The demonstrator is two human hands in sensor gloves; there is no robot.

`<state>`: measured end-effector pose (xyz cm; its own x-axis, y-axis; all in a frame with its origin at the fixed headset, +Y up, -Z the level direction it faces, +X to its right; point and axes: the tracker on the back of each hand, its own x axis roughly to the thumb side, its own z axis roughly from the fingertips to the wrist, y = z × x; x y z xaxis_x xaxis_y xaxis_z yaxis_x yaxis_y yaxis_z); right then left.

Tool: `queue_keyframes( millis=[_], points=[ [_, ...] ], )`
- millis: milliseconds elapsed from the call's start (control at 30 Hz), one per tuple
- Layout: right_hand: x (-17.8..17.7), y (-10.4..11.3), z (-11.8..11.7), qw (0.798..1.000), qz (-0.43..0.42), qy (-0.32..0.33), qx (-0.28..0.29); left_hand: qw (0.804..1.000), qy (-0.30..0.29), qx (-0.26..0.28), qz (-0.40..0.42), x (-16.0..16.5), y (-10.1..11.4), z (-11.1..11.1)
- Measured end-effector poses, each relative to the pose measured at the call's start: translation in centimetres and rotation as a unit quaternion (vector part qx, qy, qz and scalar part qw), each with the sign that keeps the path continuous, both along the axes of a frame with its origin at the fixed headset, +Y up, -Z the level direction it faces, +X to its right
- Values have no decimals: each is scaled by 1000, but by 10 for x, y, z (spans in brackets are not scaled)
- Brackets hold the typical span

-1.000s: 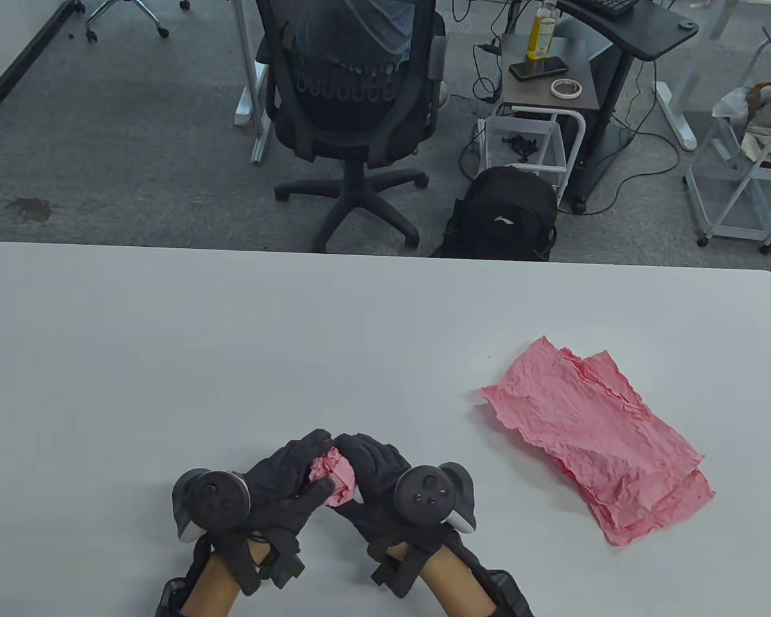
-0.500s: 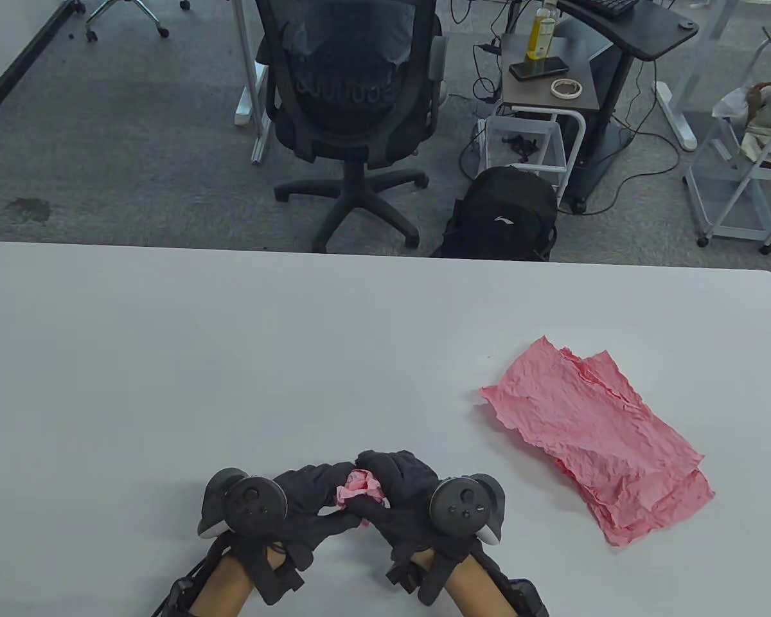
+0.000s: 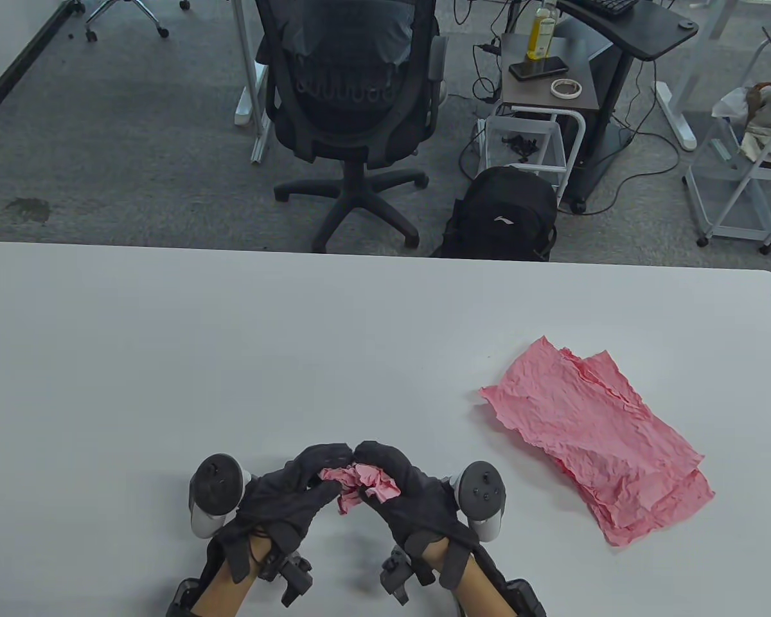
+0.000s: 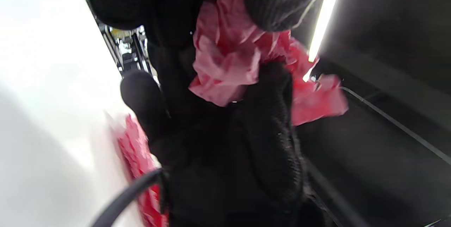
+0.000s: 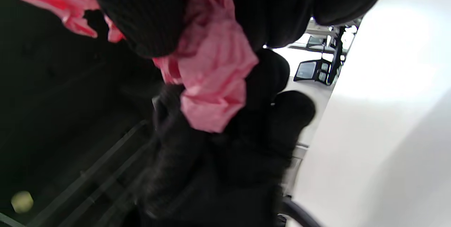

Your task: Flatten crumpled papers and stack

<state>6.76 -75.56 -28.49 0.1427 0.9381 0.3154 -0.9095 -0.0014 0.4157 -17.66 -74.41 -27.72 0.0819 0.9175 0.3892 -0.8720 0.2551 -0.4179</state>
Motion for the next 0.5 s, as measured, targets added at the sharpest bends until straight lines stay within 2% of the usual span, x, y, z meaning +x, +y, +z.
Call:
queue_keyframes(
  millis=[100,200,267,333,400,467,500],
  points=[
    [2,-6,-2,996,-67,19,-59,999,-21,-15,21,0,-3,-2],
    [4,-9,-4,994,-74,-5,-81,999,-26,-25,18,0,-6,-4],
    [8,-4,-3,997,-42,-36,-58,999,-49,-10,3,3,-8,-4],
    [15,4,-1,994,46,-94,12,998,-63,-16,13,5,-8,-1],
    [16,14,2,985,107,-110,77,999,-52,-8,-8,8,-6,1],
    [11,22,7,973,157,-105,136,993,-9,65,-97,13,2,7],
    [5,25,12,965,181,-95,165,981,26,124,-148,15,7,11]
  ],
)
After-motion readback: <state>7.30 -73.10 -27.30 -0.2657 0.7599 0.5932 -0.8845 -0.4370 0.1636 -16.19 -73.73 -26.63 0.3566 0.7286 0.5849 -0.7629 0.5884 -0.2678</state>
